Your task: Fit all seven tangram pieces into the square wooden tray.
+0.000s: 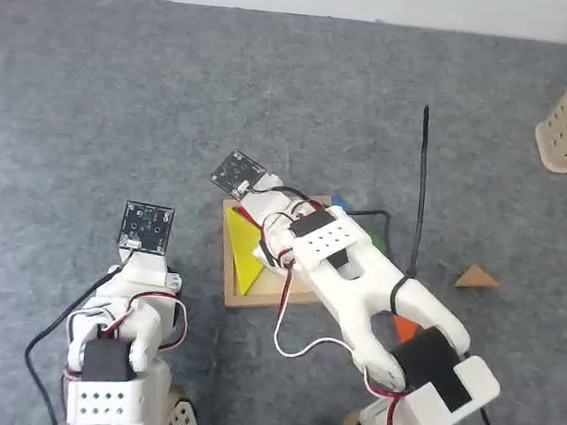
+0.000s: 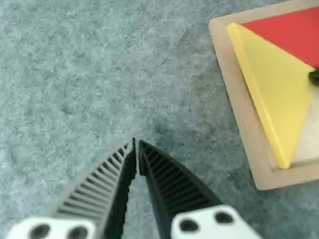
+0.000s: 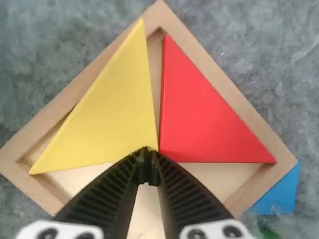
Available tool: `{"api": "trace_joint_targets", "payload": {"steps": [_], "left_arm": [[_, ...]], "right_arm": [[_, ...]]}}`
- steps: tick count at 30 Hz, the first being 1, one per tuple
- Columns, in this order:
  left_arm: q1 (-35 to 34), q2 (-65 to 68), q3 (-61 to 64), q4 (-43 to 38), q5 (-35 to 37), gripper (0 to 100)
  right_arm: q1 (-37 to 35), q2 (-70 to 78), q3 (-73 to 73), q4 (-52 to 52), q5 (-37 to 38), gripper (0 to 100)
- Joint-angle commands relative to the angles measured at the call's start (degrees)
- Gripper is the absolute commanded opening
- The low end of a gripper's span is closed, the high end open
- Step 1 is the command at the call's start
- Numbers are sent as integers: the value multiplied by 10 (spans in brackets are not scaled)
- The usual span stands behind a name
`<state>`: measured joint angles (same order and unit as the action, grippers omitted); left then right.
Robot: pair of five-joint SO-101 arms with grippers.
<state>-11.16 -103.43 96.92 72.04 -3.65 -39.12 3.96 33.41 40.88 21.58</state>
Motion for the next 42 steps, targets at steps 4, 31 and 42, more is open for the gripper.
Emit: {"api": "trace_joint_targets", "payload": {"steps": [4, 31, 42], "left_arm": [[0, -11, -4, 4, -3, 12], [0, -11, -4, 4, -3, 12], [0, -11, -4, 4, -3, 12]], "right_arm": [[7, -8, -11, 17, 0, 7], [161, -121, 8, 66, -203, 9], [145, -60, 20, 87, -191, 196]]}}
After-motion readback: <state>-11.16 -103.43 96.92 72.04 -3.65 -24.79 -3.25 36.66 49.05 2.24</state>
